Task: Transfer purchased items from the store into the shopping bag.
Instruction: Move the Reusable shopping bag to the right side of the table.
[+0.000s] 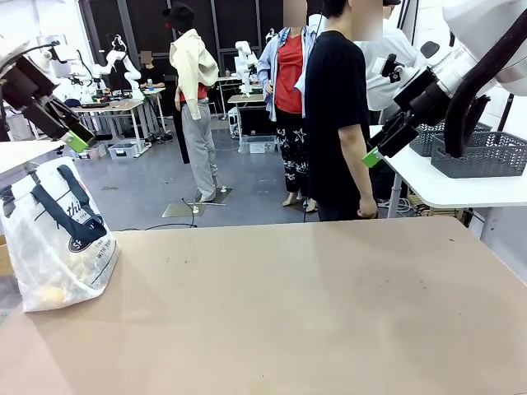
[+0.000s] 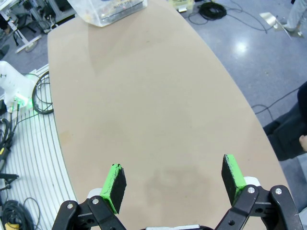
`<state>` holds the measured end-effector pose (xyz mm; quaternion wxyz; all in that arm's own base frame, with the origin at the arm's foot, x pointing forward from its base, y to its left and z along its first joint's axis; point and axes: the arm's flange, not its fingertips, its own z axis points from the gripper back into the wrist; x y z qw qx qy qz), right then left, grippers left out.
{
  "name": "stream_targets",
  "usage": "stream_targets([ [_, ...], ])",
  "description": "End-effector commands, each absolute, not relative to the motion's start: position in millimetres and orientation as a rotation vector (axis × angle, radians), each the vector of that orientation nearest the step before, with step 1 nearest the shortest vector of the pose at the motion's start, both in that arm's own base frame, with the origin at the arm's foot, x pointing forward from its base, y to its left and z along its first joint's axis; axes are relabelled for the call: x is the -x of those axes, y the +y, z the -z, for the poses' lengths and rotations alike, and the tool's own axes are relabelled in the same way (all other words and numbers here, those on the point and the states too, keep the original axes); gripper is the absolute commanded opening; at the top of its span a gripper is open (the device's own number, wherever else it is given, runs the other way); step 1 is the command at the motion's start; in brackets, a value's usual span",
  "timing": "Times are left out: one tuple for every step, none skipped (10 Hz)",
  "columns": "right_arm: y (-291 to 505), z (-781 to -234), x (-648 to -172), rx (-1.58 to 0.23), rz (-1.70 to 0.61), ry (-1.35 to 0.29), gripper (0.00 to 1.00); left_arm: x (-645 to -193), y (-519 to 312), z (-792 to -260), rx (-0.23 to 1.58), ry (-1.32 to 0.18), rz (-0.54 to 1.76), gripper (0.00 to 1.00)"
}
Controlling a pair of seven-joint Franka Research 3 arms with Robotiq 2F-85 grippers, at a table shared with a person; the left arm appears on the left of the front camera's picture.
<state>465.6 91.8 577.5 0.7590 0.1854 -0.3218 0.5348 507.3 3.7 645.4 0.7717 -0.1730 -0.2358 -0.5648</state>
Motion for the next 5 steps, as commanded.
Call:
stream_targets([
  [92.5, -575.5, -466.7, -0.401, -1.167, -0.719, 1.0, -506.8, 2.7, -645.7, 0.371, -0.503, 1.218, 1.0],
  [92.5, -575.5, -466.7, -0.401, -1.167, -0.719, 1.0, -506.8, 2.7, -645.7, 0.371, -0.503, 1.218, 1.0],
  [92.5, -575.5, -466.7, -0.401, -1.167, -0.719, 1.0, -506.8, 2.7, -645.7, 0.371, -0.503, 1.218, 1.0],
  [92.5, -575.5, -466.7, -0.401, -1.167, -0.719, 1.0, -506.8, 2.7, -645.7, 0.371, -0.503, 1.218, 1.0],
  [92.5, -575.5, -466.7, -0.401, -1.167, -0.719, 1.0, -506.8, 2.7, -645.7, 0.371, -0.503, 1.218, 1.0],
])
